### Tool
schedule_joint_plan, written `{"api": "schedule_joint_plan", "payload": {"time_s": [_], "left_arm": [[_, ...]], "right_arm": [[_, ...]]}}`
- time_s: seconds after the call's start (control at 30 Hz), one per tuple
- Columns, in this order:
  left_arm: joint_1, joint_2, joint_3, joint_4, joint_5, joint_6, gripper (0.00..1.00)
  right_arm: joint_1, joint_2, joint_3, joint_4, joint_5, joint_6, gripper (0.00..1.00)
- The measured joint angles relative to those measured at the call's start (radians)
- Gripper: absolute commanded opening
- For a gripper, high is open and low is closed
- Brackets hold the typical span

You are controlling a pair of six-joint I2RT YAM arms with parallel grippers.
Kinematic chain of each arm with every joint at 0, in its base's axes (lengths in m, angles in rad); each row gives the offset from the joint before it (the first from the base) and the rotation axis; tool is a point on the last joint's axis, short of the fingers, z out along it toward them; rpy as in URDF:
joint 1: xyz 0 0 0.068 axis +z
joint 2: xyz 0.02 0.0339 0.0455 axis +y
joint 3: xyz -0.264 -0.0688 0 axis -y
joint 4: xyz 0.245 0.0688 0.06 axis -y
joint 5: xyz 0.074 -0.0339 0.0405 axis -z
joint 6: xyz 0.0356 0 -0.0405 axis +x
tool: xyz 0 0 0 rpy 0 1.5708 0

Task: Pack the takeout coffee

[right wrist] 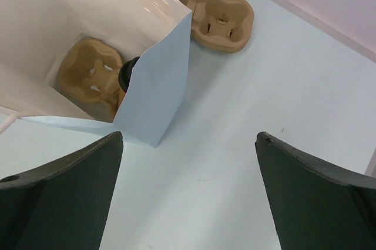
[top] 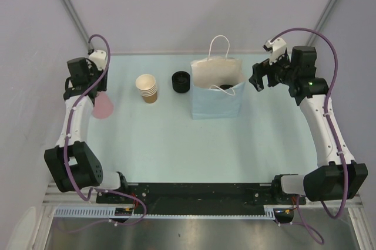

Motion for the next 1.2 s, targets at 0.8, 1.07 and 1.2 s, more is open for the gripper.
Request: {"api": "schedule_joint_plan", "payload": {"time_s": [0.8, 1.07, 1.2], "left_arm": [[0.019, -0.024, -0.021, 0.001, 0.0, -0.001, 0.01], [0.021, -0.083, -0.023, -0.014, 0.0, -0.001, 0.01], [0.023, -0.116, -0.023, -0.02, 0.0, -0.001, 0.0]], "right_arm": [[0.002, 0.003, -0.001, 0.0, 0.004, 0.0, 0.99], [0.002, 0.003, -0.001, 0.0, 0.004, 0.0, 0.99], [0.002, 0.003, -0.001, 0.0, 0.003, 0.0, 0.99]]}}
